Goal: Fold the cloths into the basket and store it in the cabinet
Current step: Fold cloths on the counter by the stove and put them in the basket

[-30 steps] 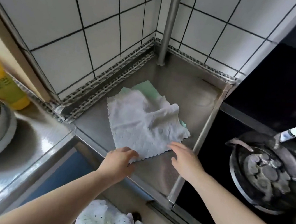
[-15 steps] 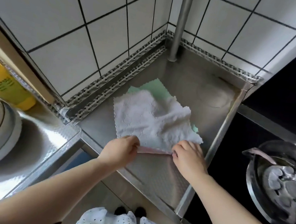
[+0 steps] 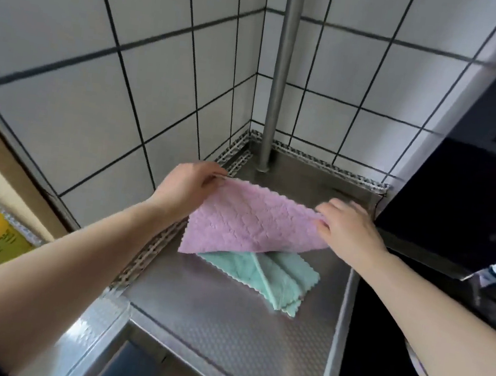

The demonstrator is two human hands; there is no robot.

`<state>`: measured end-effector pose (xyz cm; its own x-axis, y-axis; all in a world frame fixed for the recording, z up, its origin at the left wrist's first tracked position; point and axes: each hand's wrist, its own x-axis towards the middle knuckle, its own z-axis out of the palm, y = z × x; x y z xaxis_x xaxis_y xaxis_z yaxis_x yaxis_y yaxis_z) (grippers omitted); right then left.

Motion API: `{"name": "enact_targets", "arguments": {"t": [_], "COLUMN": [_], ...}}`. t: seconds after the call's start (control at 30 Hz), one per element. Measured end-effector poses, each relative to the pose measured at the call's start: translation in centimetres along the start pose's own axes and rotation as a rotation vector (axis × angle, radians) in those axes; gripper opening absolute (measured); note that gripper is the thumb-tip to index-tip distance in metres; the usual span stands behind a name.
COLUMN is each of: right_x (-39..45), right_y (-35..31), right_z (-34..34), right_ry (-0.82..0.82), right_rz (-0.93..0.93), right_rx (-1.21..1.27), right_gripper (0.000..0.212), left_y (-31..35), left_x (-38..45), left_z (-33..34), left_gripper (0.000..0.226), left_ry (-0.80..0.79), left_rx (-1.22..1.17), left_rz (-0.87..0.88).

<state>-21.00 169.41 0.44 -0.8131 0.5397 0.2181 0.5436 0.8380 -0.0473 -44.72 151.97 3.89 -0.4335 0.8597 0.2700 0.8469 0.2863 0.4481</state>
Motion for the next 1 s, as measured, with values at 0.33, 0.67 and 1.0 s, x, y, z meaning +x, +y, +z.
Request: {"name": "enact_targets", "arguments": {"t": [0.33,0.67,1.0], "right_x": [1.4,-7.0,-20.1], "right_y": [-1.4,-9.4,-15.3], "right_z": [-9.3,-11.4,2.1], "right_ry": [0.235,0.446,0.126], "right_rz": [0.343,0.514,0.906], "right_rx": [0.104,0.818,1.099], "right_gripper": [0.021,0.008,0.015], "left_y": [0.4,-1.6,-8.8], "left_x": [4.6,-3.9,-19.0], "left_z": [-6.7,-7.9,1.3], "left_gripper": [0.03,0.009,0.018], "left_ry": [0.143,0.305,-0.145], "left_rx": [-0.284,-0.668,-0.526], "left_rz": [0.077,0.03,-0.143]}}
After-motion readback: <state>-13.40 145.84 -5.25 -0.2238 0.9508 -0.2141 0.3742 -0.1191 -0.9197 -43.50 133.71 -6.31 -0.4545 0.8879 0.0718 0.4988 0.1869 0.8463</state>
